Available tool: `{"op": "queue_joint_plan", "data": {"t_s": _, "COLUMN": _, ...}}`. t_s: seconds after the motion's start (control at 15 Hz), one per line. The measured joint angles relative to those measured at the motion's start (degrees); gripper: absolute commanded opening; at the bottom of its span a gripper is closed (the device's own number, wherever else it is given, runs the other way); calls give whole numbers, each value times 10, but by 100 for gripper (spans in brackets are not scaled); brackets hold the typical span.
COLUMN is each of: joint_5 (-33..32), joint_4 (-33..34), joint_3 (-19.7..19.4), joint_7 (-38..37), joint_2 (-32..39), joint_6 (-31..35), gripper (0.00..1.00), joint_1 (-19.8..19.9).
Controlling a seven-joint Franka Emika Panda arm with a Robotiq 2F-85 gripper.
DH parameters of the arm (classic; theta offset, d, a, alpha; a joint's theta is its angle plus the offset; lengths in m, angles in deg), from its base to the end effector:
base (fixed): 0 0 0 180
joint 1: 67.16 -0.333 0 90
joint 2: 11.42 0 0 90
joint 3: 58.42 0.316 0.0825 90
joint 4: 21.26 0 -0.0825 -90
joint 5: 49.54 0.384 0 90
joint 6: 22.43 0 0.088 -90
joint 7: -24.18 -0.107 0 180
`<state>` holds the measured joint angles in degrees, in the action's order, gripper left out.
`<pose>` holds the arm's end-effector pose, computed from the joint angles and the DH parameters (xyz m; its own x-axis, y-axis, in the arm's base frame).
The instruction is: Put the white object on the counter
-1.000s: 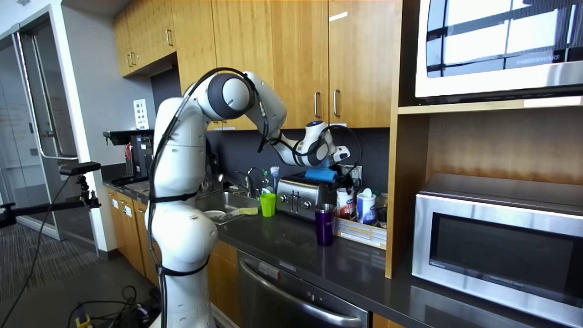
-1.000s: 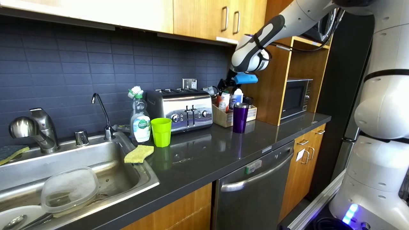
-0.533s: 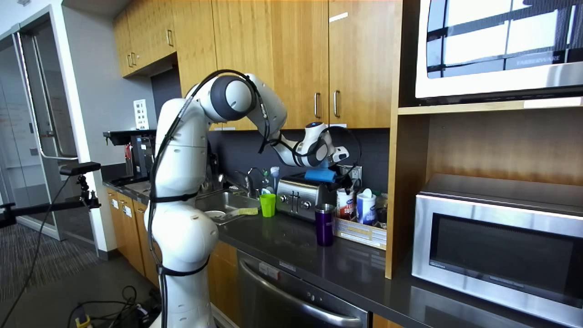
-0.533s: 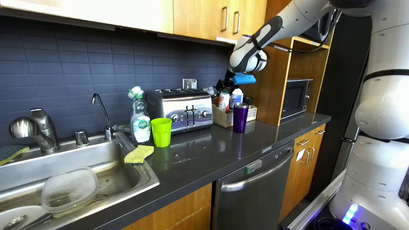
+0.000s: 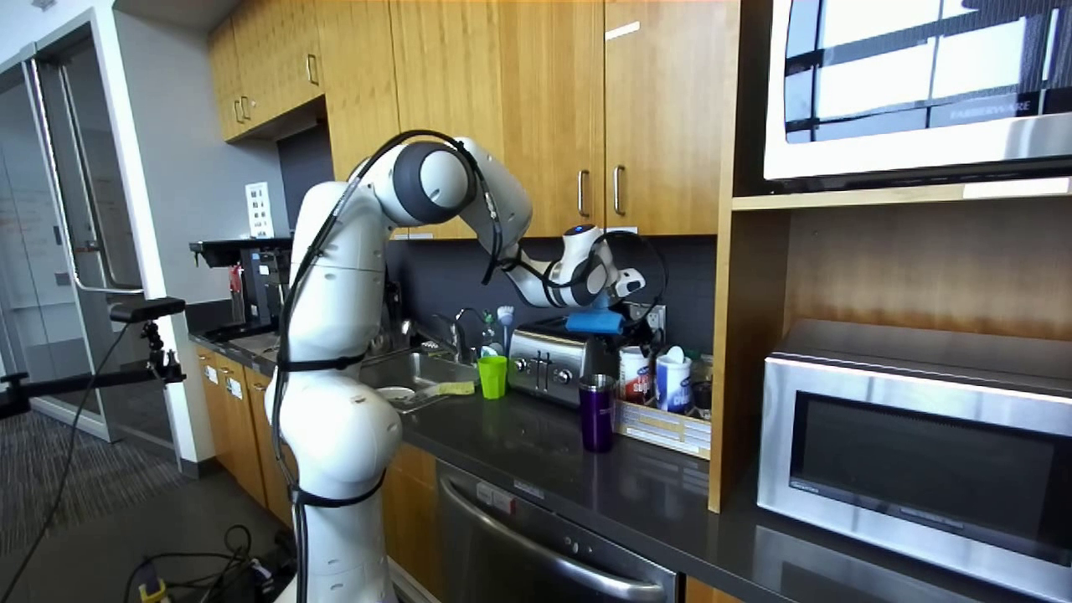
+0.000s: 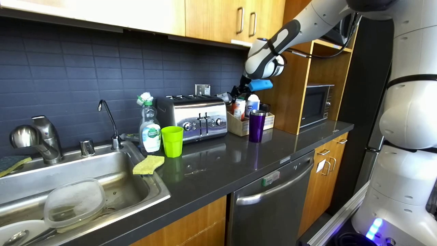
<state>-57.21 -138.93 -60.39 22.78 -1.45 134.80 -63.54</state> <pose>0.6172 -0.0543 0.4109 0.8720 0.0173 0.4892 -0.0362 -0.9944 0.0997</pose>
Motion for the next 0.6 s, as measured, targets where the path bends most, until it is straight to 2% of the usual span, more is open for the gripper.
{"op": "queue_joint_plan", "data": {"t_s": 0.6, "joint_5": -14, "joint_4": 20, "joint_3": -6, "joint_7": 0, "joint_2": 27, "joint_6": -1, "gripper": 100, "joint_1": -3}}
